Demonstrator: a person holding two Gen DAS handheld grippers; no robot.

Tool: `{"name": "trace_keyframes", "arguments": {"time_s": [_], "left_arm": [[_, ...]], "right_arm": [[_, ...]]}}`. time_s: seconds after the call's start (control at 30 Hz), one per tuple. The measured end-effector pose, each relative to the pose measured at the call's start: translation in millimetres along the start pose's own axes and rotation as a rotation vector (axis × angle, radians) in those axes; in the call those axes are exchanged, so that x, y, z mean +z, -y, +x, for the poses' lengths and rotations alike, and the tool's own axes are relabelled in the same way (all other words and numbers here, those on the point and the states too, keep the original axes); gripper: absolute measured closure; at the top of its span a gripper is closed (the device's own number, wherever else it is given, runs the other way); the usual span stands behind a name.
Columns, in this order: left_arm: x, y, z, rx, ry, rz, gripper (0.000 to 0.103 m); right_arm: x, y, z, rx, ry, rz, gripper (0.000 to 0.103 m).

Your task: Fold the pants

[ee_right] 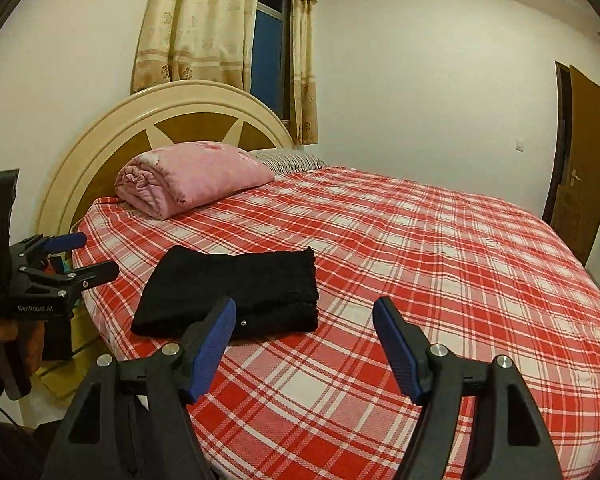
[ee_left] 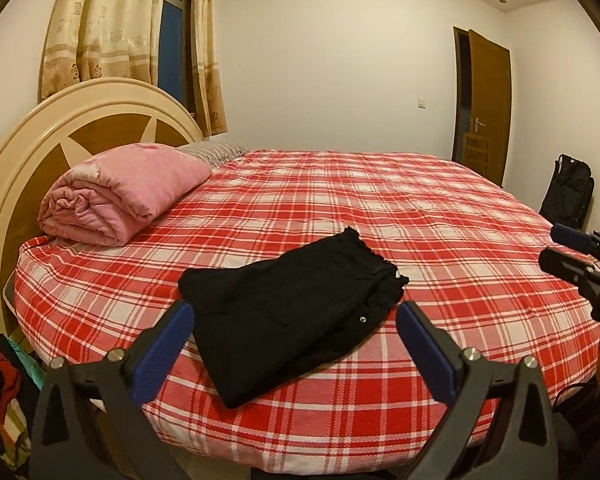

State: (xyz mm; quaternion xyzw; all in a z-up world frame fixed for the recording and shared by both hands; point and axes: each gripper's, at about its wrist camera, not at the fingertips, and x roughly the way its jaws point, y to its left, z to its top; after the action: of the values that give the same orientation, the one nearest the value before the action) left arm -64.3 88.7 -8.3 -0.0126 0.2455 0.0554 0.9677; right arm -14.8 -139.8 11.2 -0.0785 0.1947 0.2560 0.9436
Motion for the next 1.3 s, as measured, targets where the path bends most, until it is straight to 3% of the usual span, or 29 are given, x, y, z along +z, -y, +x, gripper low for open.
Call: {"name": "trace_keyframes", "arguments": {"time_s": [0.97, 1.3], "left_arm": [[3.7, 0.7, 0.1, -0.003, -0.016, 0.022, 0.0], [7.1, 2.0, -6.0, 0.025, 0.024, 0.023, 0.0]], "right_arm": [[2.3, 1.9, -7.7, 0.005, 0.024, 0.006, 0.031], [3.1, 1.2, -10.6, 0.005, 0.039, -0.002, 0.031]]}}
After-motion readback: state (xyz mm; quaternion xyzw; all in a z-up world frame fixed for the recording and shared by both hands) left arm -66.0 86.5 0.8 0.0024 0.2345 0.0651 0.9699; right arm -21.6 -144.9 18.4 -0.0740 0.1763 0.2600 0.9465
